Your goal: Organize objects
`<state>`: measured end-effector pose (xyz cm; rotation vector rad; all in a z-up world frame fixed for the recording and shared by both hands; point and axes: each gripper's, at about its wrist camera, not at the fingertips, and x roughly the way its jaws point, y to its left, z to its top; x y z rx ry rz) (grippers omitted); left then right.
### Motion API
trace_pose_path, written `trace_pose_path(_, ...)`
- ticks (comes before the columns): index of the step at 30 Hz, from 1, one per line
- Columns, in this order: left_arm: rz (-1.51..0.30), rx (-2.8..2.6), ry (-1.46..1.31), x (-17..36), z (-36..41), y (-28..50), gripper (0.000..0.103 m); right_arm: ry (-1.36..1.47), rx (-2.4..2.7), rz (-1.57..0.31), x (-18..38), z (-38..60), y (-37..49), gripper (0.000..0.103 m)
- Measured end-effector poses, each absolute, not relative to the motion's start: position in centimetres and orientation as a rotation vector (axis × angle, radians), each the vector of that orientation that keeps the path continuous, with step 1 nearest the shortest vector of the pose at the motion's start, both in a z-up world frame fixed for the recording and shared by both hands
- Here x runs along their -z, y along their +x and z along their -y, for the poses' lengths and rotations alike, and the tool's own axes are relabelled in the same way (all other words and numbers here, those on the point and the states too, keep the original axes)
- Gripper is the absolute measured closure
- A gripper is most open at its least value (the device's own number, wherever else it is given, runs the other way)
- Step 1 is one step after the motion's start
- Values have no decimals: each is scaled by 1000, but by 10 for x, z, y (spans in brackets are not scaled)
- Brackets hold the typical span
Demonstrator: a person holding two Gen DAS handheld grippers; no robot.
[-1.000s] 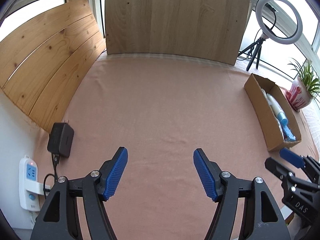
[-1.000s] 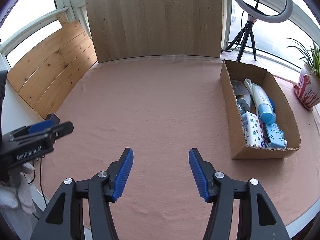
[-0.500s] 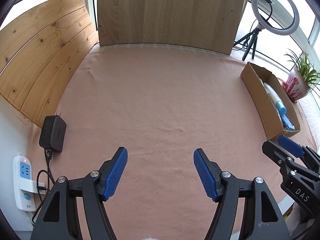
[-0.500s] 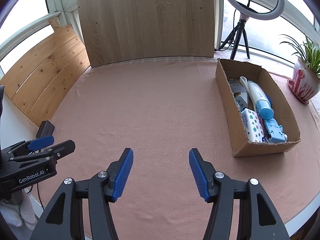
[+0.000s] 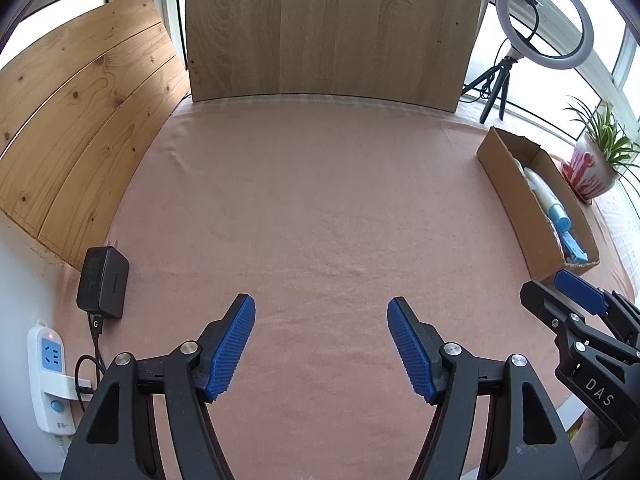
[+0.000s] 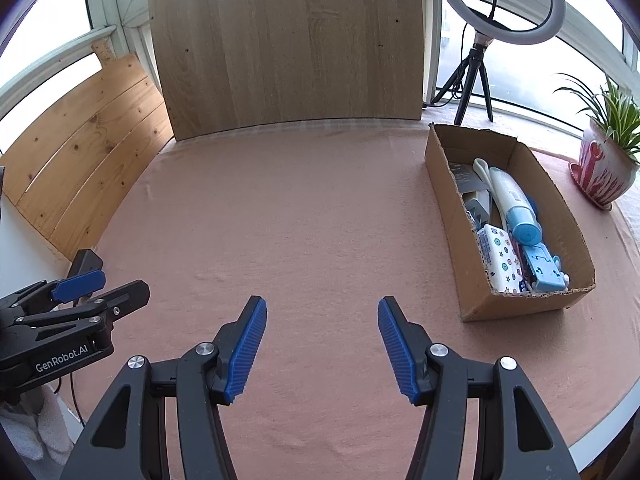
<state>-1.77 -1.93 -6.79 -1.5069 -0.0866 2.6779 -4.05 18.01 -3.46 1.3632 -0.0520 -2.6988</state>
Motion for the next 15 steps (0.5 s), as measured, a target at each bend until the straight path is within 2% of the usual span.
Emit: trace_pose_path(15,108,-2668,-1542,73,22,-17,31,1374,2698,60,36,-178,-38,49)
